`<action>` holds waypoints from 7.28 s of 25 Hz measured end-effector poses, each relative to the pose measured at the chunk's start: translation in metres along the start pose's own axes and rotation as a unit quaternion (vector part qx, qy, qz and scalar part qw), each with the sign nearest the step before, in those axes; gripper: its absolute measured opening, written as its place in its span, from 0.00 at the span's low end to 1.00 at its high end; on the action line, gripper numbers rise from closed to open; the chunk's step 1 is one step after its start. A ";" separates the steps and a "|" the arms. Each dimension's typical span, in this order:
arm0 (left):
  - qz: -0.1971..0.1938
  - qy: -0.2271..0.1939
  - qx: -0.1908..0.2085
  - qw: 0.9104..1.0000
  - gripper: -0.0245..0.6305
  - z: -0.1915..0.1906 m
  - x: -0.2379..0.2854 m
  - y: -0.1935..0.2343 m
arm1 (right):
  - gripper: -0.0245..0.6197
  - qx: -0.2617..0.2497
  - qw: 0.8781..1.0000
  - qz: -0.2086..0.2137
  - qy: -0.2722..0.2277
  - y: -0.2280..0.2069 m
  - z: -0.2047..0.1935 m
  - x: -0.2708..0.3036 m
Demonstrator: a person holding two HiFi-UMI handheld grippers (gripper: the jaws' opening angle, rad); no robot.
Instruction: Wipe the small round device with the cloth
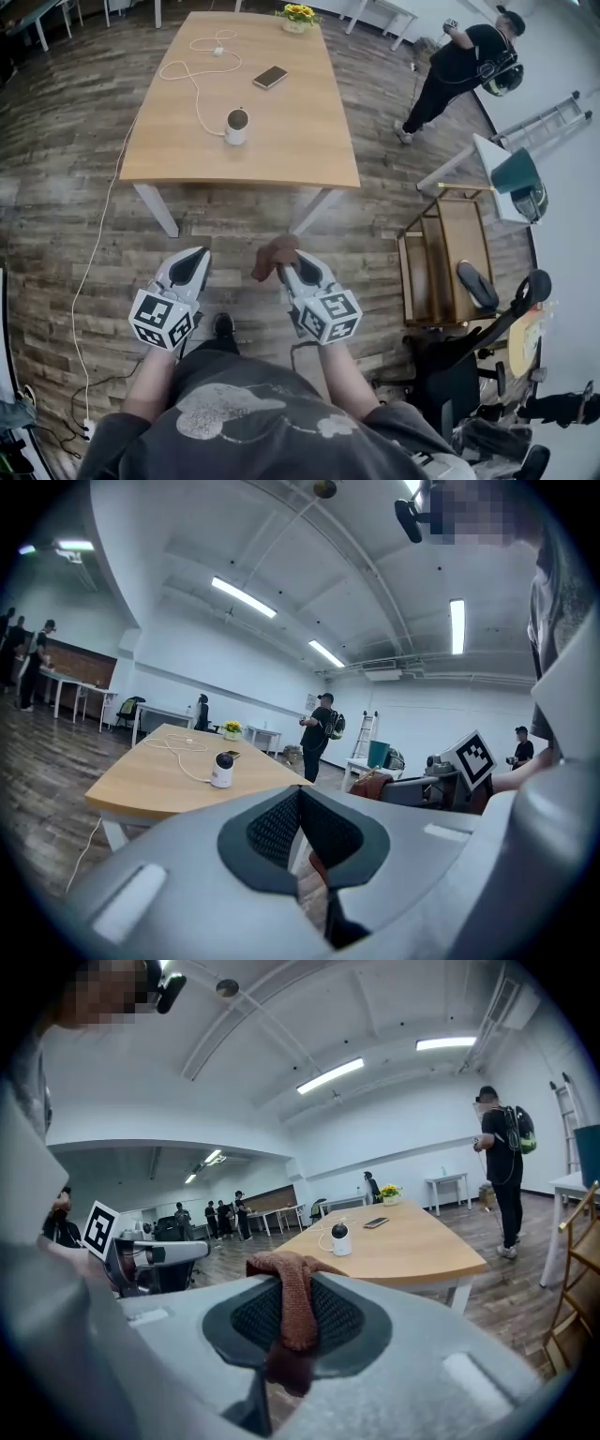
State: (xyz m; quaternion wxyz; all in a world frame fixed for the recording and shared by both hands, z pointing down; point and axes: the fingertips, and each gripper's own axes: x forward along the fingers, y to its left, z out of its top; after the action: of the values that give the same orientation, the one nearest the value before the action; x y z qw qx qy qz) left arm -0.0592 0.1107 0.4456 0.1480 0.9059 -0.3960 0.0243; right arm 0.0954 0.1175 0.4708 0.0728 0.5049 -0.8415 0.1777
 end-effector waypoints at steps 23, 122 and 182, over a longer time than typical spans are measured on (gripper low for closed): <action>-0.009 0.005 -0.002 1.000 0.06 0.024 0.058 0.091 | 0.12 0.009 1.000 0.008 0.013 -0.020 0.025 0.116; 0.026 0.049 -0.038 0.998 0.06 0.065 0.249 0.241 | 0.12 0.045 0.966 0.104 0.232 -0.113 -0.007 0.369; 0.027 0.015 -0.045 0.999 0.06 0.087 0.248 0.275 | 0.12 0.004 0.987 0.007 0.162 -0.183 0.056 0.381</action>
State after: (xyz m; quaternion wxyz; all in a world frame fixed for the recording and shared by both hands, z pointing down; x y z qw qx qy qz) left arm -0.0950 -0.2670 0.4707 0.1937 0.8870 -0.4184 0.0243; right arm 0.0760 -0.2951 0.5753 0.2044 0.4641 -0.8214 0.2610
